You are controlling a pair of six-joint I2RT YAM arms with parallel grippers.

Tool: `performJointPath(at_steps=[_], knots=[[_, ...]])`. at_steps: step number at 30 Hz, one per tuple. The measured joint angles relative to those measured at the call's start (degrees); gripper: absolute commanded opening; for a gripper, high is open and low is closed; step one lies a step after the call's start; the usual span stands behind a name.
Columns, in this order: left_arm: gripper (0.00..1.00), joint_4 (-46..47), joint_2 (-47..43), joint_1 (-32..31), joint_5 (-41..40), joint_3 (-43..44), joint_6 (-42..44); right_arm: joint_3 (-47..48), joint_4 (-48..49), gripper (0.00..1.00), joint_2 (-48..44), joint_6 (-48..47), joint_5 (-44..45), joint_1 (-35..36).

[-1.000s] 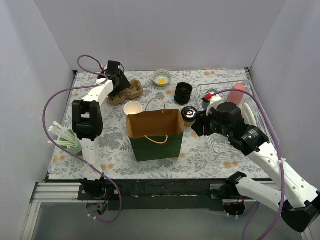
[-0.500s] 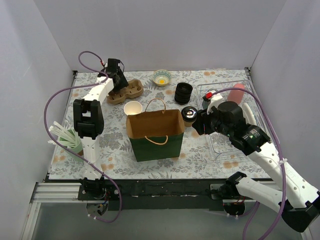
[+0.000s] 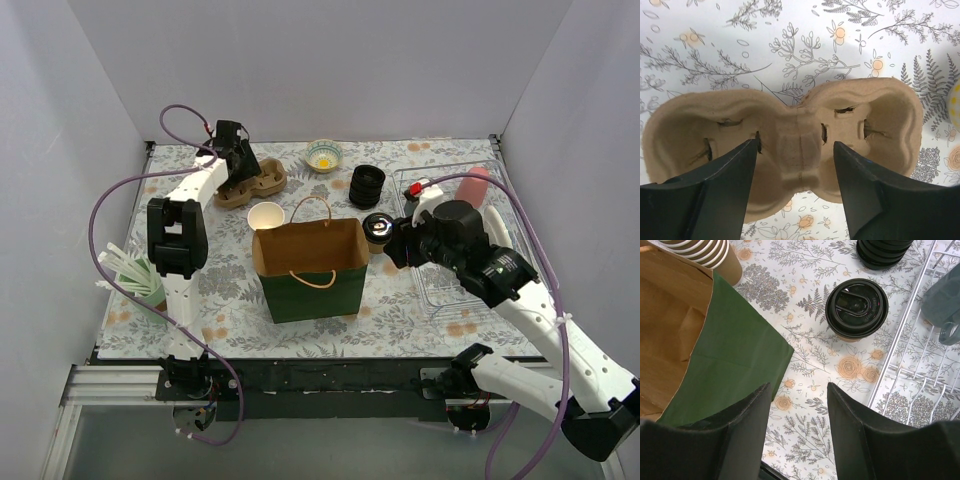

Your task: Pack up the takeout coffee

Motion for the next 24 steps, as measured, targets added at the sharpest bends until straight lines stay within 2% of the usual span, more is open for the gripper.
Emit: performJointPath(at_steps=[5,8,9,13,17,24], knots=[[0.58,0.6,0.0,0.0,0.1,-2.1,-3.4,0.9,-0.1,0.56,1.6,-0.2,0.0,0.0],[0.47,0.9,0.0,0.0,0.1,-2.1,-4.4,1.7,-0.1,0.56,2.1,-0.4,0.0,0.0],[0.39,0.9,0.0,0.0,0.0,-2.1,-4.4,2.0,0.0,0.56,2.1,-0.5,0.0,0.0],[0.29,0.9,0.1,0.0,-0.2,-2.1,-3.9,2.9,0.0,0.56,2.5,-1.0,0.0,0.0],[0.27,1.0,0.1,0.0,-0.4,-2.0,-1.7,3.1,-0.1,0.56,2.9,-1.3,0.0,0.0],[0.36,1.0,0.1,0.5,0.0,-1.7,3.7,3.6,-0.2,0.56,3.1,-1.3,0.0,0.0]])
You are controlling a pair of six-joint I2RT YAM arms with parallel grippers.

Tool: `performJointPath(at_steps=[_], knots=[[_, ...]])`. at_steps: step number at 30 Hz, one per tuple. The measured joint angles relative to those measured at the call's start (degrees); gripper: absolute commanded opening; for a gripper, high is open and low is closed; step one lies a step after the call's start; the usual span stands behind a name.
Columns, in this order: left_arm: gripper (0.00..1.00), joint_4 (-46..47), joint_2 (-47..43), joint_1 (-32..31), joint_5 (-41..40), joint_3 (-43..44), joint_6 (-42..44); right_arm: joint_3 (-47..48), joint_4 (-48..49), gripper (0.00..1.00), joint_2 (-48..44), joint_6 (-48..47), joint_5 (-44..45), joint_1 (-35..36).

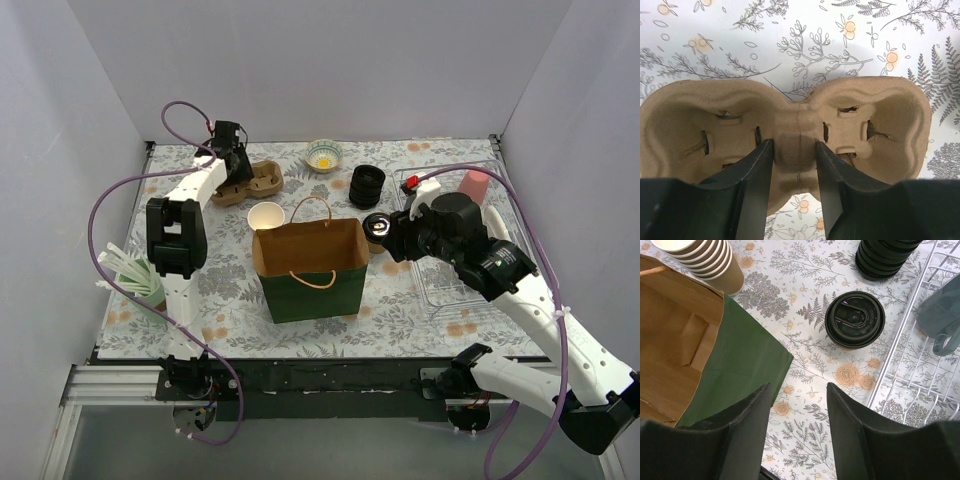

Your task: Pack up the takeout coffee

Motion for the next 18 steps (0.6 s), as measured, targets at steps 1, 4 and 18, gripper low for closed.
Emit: performJointPath(at_steps=[1,4,18], knots=[[0.36,-0.2,0.0,0.2,0.1,0.2,0.7,0.0,0.0,0.56,0.0,0.0,0.0,0.0],[0.37,-1.0,0.0,1.0,0.7,0.8,2.9,0.0,0.0,0.56,0.1,0.0,0.0,0.0],[0.60,-2.0,0.0,2.6,2.4,0.9,5.2,0.0,0.0,0.56,0.5,0.0,-0.2,0.0]])
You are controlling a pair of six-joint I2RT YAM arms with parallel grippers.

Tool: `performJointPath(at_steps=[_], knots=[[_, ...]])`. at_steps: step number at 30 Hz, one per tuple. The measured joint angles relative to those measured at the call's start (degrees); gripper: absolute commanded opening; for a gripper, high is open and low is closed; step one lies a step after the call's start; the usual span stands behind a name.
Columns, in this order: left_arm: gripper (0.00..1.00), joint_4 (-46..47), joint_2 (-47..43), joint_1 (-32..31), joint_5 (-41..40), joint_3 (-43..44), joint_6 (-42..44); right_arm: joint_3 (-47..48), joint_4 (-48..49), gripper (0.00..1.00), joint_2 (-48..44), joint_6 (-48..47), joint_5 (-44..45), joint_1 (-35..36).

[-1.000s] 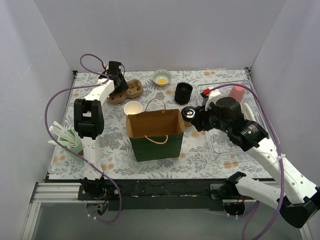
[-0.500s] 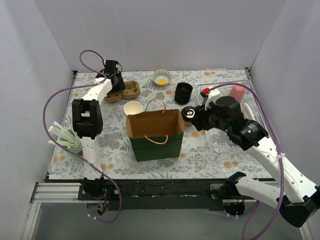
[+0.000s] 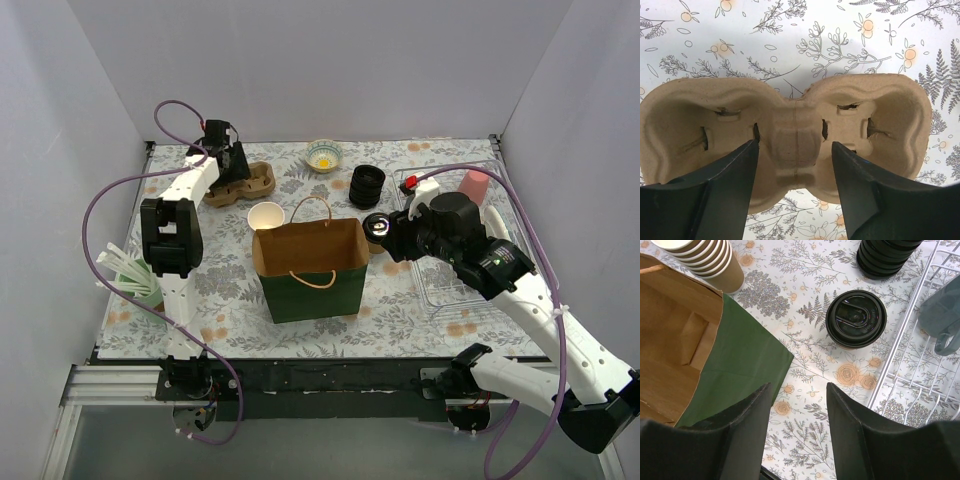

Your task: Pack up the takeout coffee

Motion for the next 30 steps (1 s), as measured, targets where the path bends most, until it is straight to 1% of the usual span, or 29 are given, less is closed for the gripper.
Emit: performJointPath(at_steps=[3,9,13,16,27,30], knots=[[0.59,0.0,0.0,-0.1,-0.1,0.2,-0.3,0.0,0.0,0.56,0.0,0.0,0.0,0.0],[0.54,-0.2,0.0,-0.1,-0.4,0.8,-0.9,0.0,0.0,0.56,-0.1,-0.1,0.1,0.0],[0.52,-0.5,0.1,-0.1,-0.4,1.0,-1.2,0.0,0.0,0.56,-0.1,-0.2,0.2,0.0],[0.49,-0.6,0.3,-0.1,-0.4,1.0,-1.3,0.0,0.0,0.56,-0.1,-0.3,0.2,0.0],[0.50,-0.7,2.3,-0.1,-0.4,2.4,-1.2,0.0,0.0,0.56,-0.1,-0.3,0.2,0.0],[0.47,-0.7,3.2,-0.1,-0.5,2.5,-1.3,0.0,0.0,0.56,-0.1,-0.3,0.2,0.0]])
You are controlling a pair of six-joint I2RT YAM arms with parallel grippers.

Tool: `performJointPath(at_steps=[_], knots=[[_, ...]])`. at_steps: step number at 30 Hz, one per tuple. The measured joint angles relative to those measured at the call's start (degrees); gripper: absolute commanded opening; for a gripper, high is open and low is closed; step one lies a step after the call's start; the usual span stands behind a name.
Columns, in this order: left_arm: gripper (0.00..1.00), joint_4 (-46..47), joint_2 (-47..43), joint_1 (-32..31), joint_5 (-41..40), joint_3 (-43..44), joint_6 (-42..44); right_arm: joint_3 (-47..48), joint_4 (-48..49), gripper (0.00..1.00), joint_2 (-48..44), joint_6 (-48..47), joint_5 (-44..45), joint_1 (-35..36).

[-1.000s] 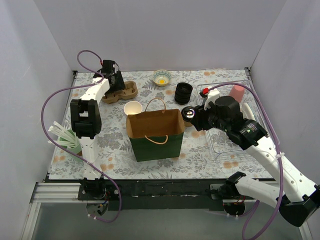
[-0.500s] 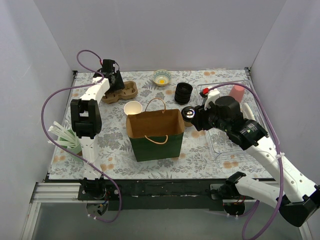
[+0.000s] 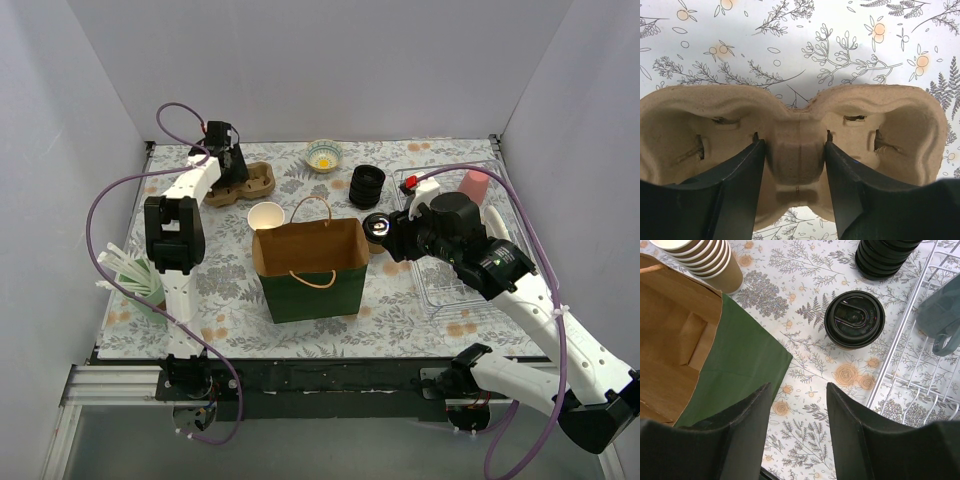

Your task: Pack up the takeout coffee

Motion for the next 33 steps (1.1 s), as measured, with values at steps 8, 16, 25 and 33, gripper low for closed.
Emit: performJointPath(at_steps=[8,16,25,33], knots=[[0.46,-0.1,0.0,0.0,-0.6,0.1,0.2,0.0,0.1,0.56,0.0,-0.2,0.0,0.0],[0.51,-1.5,0.0,0.0,-0.5,1.6,0.7,0.0,0.5,0.56,0.3,-0.4,0.0,0.0],[0.42,-1.7,0.0,0.0,-0.5,1.8,1.0,0.0,0.5,0.56,0.3,-0.6,0.0,0.0],[0.43,-1.9,0.0,0.0,-0.5,2.0,1.2,0.0,0.5,0.56,0.3,-0.8,0.0,0.0]])
